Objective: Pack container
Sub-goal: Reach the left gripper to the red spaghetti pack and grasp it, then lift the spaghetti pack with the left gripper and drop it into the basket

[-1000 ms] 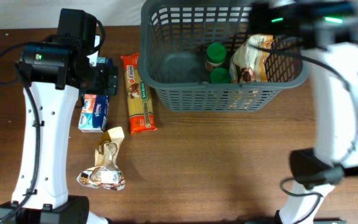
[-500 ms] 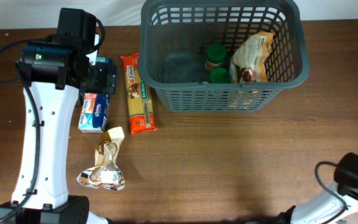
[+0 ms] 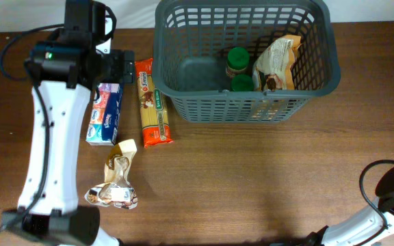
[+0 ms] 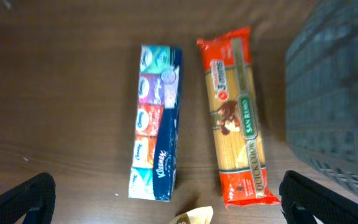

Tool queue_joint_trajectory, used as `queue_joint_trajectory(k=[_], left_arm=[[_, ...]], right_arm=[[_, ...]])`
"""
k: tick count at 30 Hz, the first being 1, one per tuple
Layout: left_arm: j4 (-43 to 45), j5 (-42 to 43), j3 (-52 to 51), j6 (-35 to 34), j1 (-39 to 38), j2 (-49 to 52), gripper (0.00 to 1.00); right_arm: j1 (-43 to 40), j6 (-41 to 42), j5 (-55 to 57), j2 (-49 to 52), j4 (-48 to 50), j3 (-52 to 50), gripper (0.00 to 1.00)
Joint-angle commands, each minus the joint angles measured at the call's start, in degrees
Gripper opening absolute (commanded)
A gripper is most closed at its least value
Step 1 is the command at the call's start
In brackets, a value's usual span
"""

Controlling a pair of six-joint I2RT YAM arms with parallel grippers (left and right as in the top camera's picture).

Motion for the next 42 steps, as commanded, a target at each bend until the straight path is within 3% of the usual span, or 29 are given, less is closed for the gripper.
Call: queue_joint_trajectory(k=[1,5,14,19,25,28,32,33,38,42], left_arm=[[-0.3,6.9,-0.6,-1.5,3.1,7.5,0.99],[-0.8,15.5,-0.6,-1.5,4.7,15.0,0.98],[1.4,15.7,-0.6,-0.3,0.3,27.3,0.98],[2.7,21.3,-0.6,-0.4,-0.5,34.5,0.98],[4.1,21.9,-0.6,-0.4,-0.7,40.0,0.9],[4.9,21.9,-0.6,-0.4,-0.7,40.8,0.72],[5.2,21.9,-0.4,-0.4,-0.7,40.8,0.09],[5.0,21.9,-0.1,-0.4,-0.7,40.8,0.02],[1.4,19.9,6.6,-0.4,-0.7,40.5,0.02],[-4.7,12.9,20.3,-0.4,-0.7,39.0,0.02]], right_arm=[[0.0,0.5,-0.7,0.2,0.1,-1.6,0.99],[0.0,0.5,-0.7,0.2,0.2,-1.7,0.99],[0.0,0.5,-0.7,0.2,0.2,-1.7,0.99],[0.0,0.5,-0.7,0.2,0.2,-1.7,0.99],[0.0,0.5,-0.7,0.2,0.2,-1.7,0.99],[0.0,0.5,-0.7,0.2,0.2,-1.7,0.99],[0.0,0.5,-0.7,0.2,0.2,-1.7,0.99],[0.0,0.5,-0.7,0.2,0.2,-1.7,0.99],[0.0,0.5,-0.7,0.2,0.2,-1.7,0.99],[0.0,0.5,-0.7,0.2,0.2,-1.7,0.99]])
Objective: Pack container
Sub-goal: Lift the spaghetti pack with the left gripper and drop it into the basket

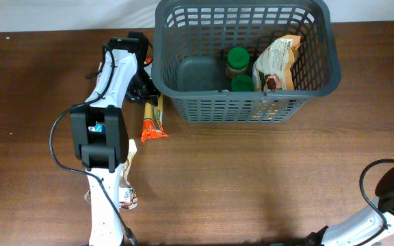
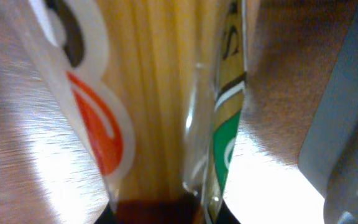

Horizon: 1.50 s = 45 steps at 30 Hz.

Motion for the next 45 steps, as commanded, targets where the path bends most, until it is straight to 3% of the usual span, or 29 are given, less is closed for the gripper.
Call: queue_joint_trajectory(k=[1,5,10,12,16,19,21,28,38,42,45], left_arm=[[-3.1,-7.4,13.5,0.5,0.1,-2.2,0.02],[-6.6,-12.5,29.7,2.9,0.0,-4.4,0.02],[-5.2,-17.7,46.5,12.8,-0.9,-7.8,0.02],[-3.3,-18.3,52.4,20.6,-2.5,-9.2,0.02],[0.8,-18.2,52.1,30.7,-6.4,-12.3,0.02],[2.3,-15.3,52.0,49.2,-12.7,-12.4,0.02],[2.3,-12.2,51.2,56.7,-15.6,-12.2,0.02],[3.0,-9.9,42.6,75.2,-21.5,-11.5,0.02],[23.7,-9.9,19.7,79.6,-21.0,-10.9,0.02],[27.4,-9.9,14.3,79.4,-20.4,-10.8,0.05],[28.3,-10.4,11.8,77.8,-19.7,-10.8,0.17]], right_arm=[[0.0,0.5,-0.3,0.2,0.0,-0.4,0.99],[0.0,0.5,-0.3,0.2,0.0,-0.4,0.99],[0.0,0.5,-0.3,0.2,0.0,-0.4,0.99],[0.0,0.5,-0.3,0.2,0.0,-0.4,0.99],[0.0,0.5,-0.3,0.2,0.0,-0.4,0.99],[0.0,0.5,-0.3,0.2,0.0,-0.4,0.99],[0.0,0.5,-0.3,0.2,0.0,-0.4,0.99],[0.0,0.5,-0.3,0.2,0.0,-0.4,0.99],[0.0,0.5,-0.3,0.2,0.0,-0.4,0.99],[0.0,0.5,-0.3,0.2,0.0,-0.4,0.99],[0.0,0.5,-0.3,0.2,0.0,-0.4,0.99]])
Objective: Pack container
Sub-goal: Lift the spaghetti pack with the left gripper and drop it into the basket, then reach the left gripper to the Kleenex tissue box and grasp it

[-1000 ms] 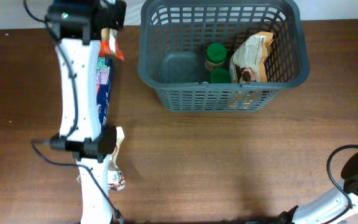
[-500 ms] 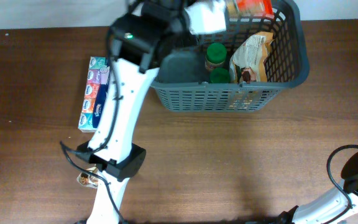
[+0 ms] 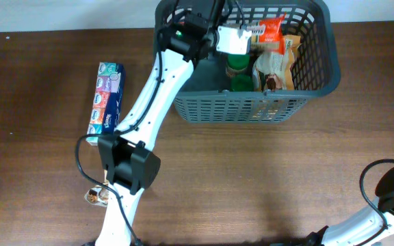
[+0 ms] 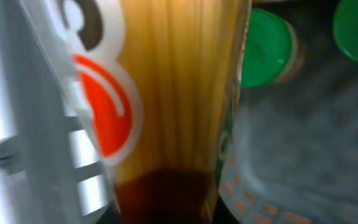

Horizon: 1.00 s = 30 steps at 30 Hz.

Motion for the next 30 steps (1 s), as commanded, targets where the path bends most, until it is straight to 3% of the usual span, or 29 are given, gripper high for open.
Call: queue_joint_trajectory(k=[1,2,3,4,8,16,21,24,27,30], left_arm=[[2.5,-0.6,-1.1,-2.1,1.2,-1.8,0.24],[2.5,-1.0,-1.1,-4.2,1.4,-1.8,0.31],[2.8,-1.7,-1.0,-7.2,1.4,-1.9,0.71],[3.1,-3.5,-0.4,-11.7,1.4,-2.2,0.99],[2.0,-13.0,7.0,-33.7,1.6,-4.3,0.99],[-8.8,-14.6,16.9,-44.6,7.5,-13.2,0.99],[-18.3,-14.4,16.9,-65.8,20.5,-15.8,0.99],[-25.2,-7.8,16.3,-74.4,29.6,-15.1,0.99],[-28.2,4.9,14.1,-74.8,37.4,-14.2,0.99],[-30.9,8.6,10.5,-74.8,43.1,-12.7,0.99]], right_arm=[[0.0,0.5,-0.2,0.2,0.0,-0.4,0.99],[0.0,0.5,-0.2,0.2,0.0,-0.4,0.99],[0.0,0.5,-0.2,0.2,0.0,-0.4,0.99],[0.0,0.5,-0.2,0.2,0.0,-0.4,0.99],[0.0,0.5,-0.1,0.2,0.0,-0.4,0.99],[0.0,0.5,-0.2,0.2,0.0,-0.4,0.99],[0.0,0.5,-0.1,0.2,0.0,-0.4,0.99],[0.0,0.5,-0.1,0.2,0.0,-0.4,0.99],[0.0,0.5,-0.1,0.2,0.0,-0.4,0.99],[0.0,0.5,-0.2,0.2,0.0,-0.4,0.99]])
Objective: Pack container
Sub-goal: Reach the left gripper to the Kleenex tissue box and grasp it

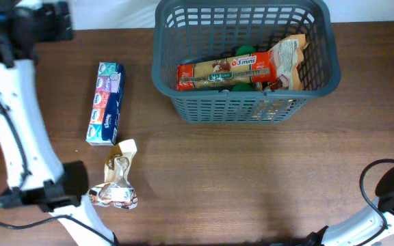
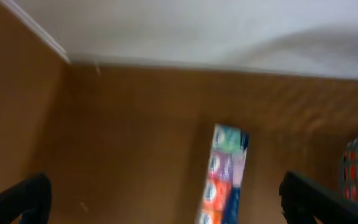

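The grey plastic basket (image 1: 243,102) stands at the table's back. An orange spaghetti pack (image 1: 224,74) lies across its inside, on top of two green-lidded jars (image 1: 245,50) and beside a brown snack bag (image 1: 289,58). A multicoloured tissue pack (image 1: 106,102) lies on the table left of the basket; the left wrist view shows this tissue pack (image 2: 224,180) blurred. Below it lies a crumpled snack bag (image 1: 115,183). My left gripper (image 1: 55,19) is high at the far left corner, open and empty; its fingers (image 2: 18,200) are spread wide. My right gripper is out of view.
The table's back edge and a white wall (image 2: 197,31) lie behind the left gripper. The right arm's base and cable (image 1: 388,195) sit at the front right corner. The basket's corner shows at the left wrist view's right edge.
My left gripper was shut on the spaghetti pack over the basket. Now the pack lies inside the basket, and the gripper is open and far off at the table's back left corner.
First my left gripper was open above the tissue pack and the spaghetti pack, both lying left of the basket. Then it was shut on the spaghetti pack beside the basket, later holding it over the basket. Now the pack rests in the basket and the gripper is empty.
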Tool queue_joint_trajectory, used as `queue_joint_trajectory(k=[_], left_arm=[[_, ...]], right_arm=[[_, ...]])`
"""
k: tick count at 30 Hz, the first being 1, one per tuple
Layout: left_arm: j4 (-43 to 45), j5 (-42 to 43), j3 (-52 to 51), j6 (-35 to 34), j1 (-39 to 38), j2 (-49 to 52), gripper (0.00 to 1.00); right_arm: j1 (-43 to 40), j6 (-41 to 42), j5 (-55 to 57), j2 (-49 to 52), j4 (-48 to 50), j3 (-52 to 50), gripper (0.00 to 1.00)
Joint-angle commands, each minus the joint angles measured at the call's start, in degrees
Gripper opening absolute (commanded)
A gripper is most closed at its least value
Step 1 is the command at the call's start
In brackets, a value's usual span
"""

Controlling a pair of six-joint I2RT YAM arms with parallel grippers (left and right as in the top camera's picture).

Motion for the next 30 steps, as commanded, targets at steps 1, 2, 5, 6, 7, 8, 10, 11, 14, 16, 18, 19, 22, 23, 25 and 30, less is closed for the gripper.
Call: queue_joint_trajectory(k=[1,2,5,6,7,8,10,11,14,16,18,19,22,23,25,30], left_arm=[[-2.8,9.8,-4.4,-5.0,5.2,3.0,0.93],[-4.0,9.8,-6.0,-5.0,6.4,3.9,0.93],[-6.8,10.0,-10.6,-4.3,7.5,6.4,0.93],[-7.7,10.2,-12.2,-2.8,7.3,7.4,0.93],[-8.0,10.2,-13.6,-0.9,6.7,8.4,0.93],[-8.0,10.2,-14.9,0.7,6.1,9.2,0.93],[-7.6,9.7,-17.5,4.7,4.3,10.8,0.93],[-7.2,9.1,-18.3,6.1,3.5,11.4,0.93],[-4.7,3.6,-20.0,7.3,0.6,13.7,0.93],[-2.6,2.7,-20.8,8.9,-1.1,15.3,0.93],[-1.7,2.6,-21.0,9.1,-3.2,17.6,0.93],[-1.6,2.4,-21.0,9.0,-3.7,18.3,0.93],[-1.5,-1.1,-21.0,8.3,-5.0,21.8,0.93],[-1.6,-1.2,-21.0,8.3,-5.1,22.7,0.93],[-1.6,-1.3,-21.0,7.9,-5.1,24.3,0.93],[-0.8,-3.0,-21.0,6.7,-5.0,27.0,0.91]], right_arm=[[0.0,0.5,-0.1,0.2,0.0,-0.4,0.99],[0.0,0.5,-0.1,0.2,0.0,-0.4,0.99],[0.0,0.5,-0.1,0.2,0.0,-0.4,0.99],[0.0,0.5,-0.1,0.2,0.0,-0.4,0.99],[0.0,0.5,-0.1,0.2,0.0,-0.4,0.99],[0.0,0.5,-0.1,0.2,0.0,-0.4,0.99],[0.0,0.5,-0.1,0.2,0.0,-0.4,0.99],[0.0,0.5,-0.1,0.2,0.0,-0.4,0.99],[0.0,0.5,-0.1,0.2,0.0,-0.4,0.99],[0.0,0.5,-0.1,0.2,0.0,-0.4,0.99],[0.0,0.5,-0.1,0.2,0.0,-0.4,0.99],[0.0,0.5,-0.1,0.2,0.0,-0.4,0.99],[0.0,0.5,-0.1,0.2,0.0,-0.4,0.99],[0.0,0.5,-0.1,0.2,0.0,-0.4,0.99],[0.0,0.5,-0.1,0.2,0.0,-0.4,0.99],[0.0,0.5,-0.1,0.2,0.0,-0.4,0.99]])
